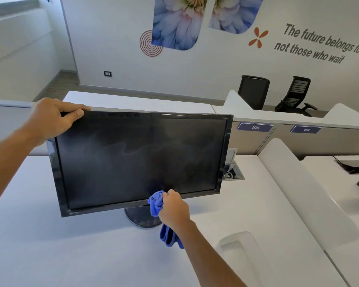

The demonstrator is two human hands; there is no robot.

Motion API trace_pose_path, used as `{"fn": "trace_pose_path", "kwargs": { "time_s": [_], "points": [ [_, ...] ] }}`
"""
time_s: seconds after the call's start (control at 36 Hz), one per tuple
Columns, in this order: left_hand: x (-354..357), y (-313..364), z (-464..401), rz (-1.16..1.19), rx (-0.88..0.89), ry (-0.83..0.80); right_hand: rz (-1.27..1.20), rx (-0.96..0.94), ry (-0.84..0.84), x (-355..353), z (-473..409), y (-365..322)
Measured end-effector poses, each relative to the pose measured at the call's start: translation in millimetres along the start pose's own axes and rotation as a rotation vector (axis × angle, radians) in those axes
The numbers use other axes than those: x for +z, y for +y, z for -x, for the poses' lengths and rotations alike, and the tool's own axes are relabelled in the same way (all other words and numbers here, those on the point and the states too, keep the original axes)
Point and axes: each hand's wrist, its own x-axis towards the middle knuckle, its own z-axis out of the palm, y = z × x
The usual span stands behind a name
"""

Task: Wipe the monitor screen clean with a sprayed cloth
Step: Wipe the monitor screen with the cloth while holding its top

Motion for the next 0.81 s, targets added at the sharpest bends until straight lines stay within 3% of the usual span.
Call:
{"fn": "trace_pose_path", "kwargs": {
  "time_s": [0.81],
  "points": [
    [-7, 20, 4, -0.045, -0.12, -0.011, -0.073, -0.206, -0.161, 57, 0, -174]
  ]
}}
